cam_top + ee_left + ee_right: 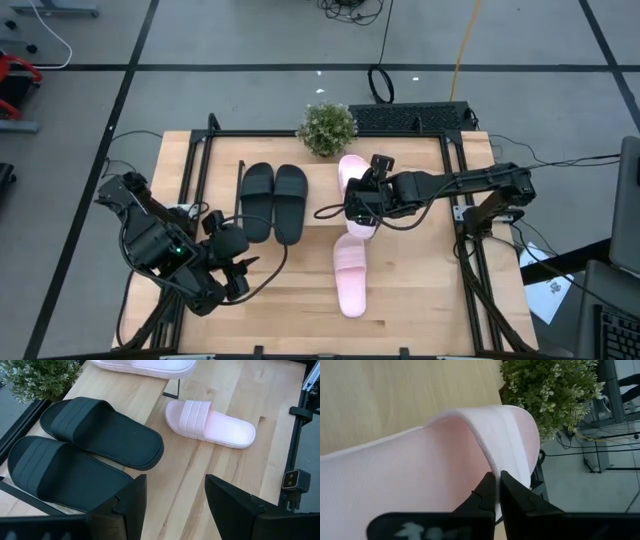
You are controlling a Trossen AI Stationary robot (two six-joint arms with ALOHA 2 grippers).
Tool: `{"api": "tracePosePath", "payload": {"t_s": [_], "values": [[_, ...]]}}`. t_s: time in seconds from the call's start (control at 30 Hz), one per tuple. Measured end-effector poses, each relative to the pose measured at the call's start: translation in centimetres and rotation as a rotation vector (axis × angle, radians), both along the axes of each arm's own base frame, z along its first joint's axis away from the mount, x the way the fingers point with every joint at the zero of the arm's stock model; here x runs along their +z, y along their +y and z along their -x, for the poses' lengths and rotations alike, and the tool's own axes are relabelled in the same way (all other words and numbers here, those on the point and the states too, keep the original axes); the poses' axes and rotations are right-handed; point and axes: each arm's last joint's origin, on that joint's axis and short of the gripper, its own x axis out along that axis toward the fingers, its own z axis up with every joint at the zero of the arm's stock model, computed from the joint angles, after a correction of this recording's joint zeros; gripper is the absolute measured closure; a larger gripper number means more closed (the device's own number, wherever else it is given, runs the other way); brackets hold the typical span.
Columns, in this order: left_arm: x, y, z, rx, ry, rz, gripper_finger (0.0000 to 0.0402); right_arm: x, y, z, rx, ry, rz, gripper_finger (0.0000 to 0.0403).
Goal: Pick and place slides into the shelf
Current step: Put the pink slide on the shelf
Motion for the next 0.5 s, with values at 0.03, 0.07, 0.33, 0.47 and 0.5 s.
{"api": "tracePosePath", "payload": {"t_s": [0.03, 0.07, 0.33, 0.47, 0.5], "values": [[0.00, 0.00, 0.00, -0.001, 0.000, -0.001, 0.0204, 0.00, 0.00, 0.01, 0.000, 0.001, 0.000, 0.0403], [0.00, 0.00, 0.00, -0.001, 0.001, -0.001, 0.0204, 0.00, 0.00, 0.01, 0.000, 0.001, 0.000, 0.0403], [0.00, 0.00, 0.00, -0.003, 0.001, -0.002, 0.0204, -0.09, -0.02, 0.31, -0.021, 0.017, -0.007, 0.0403], [0.00, 0.00, 0.00, -0.003, 0.001, -0.002, 0.0204, -0.09, -0.02, 0.32, -0.021, 0.018, -0.007, 0.0403], [0.00, 0.00, 0.00, -0.003, 0.001, -0.002, 0.0204, -0.08, -0.02, 0.32, -0.022, 0.018, -0.007, 0.0403]]}}
